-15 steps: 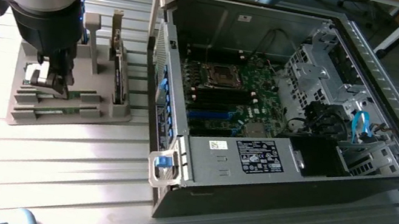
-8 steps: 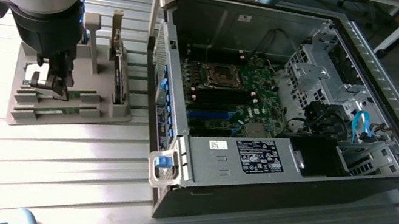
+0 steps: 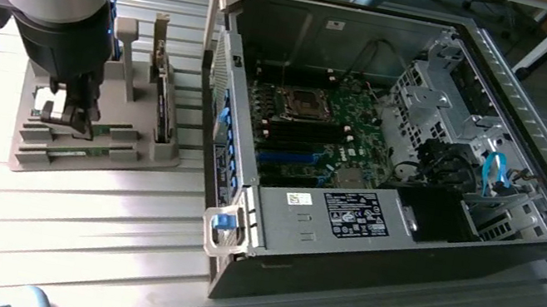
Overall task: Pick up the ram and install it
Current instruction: 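Pick up the ram and move it above insertion slot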
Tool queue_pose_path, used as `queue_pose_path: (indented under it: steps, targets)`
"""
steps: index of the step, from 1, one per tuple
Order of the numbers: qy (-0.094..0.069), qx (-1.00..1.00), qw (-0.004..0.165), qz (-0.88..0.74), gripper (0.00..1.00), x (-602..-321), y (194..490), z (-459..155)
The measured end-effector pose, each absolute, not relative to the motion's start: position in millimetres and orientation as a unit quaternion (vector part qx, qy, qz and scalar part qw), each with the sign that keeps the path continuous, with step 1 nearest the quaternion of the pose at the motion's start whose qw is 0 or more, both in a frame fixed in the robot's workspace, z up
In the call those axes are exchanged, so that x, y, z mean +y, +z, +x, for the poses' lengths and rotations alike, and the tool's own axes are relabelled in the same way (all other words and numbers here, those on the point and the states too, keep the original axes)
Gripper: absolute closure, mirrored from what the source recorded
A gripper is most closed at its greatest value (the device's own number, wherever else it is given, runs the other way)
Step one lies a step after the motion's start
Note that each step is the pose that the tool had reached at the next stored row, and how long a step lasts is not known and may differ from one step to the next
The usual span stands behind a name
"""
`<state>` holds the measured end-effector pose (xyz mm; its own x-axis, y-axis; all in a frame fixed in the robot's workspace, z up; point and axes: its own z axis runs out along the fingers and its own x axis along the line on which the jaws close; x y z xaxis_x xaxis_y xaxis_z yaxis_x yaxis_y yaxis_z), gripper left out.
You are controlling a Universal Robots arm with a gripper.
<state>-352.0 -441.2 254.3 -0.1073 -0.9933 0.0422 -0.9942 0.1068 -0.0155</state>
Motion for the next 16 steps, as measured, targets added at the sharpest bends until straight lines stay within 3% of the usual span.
queue_pose_path:
  steps: [16]
  targets:
    - [0.020, -0.732, 0.010, 0.681, 0.64, -443.8, 248.6, -355.1]
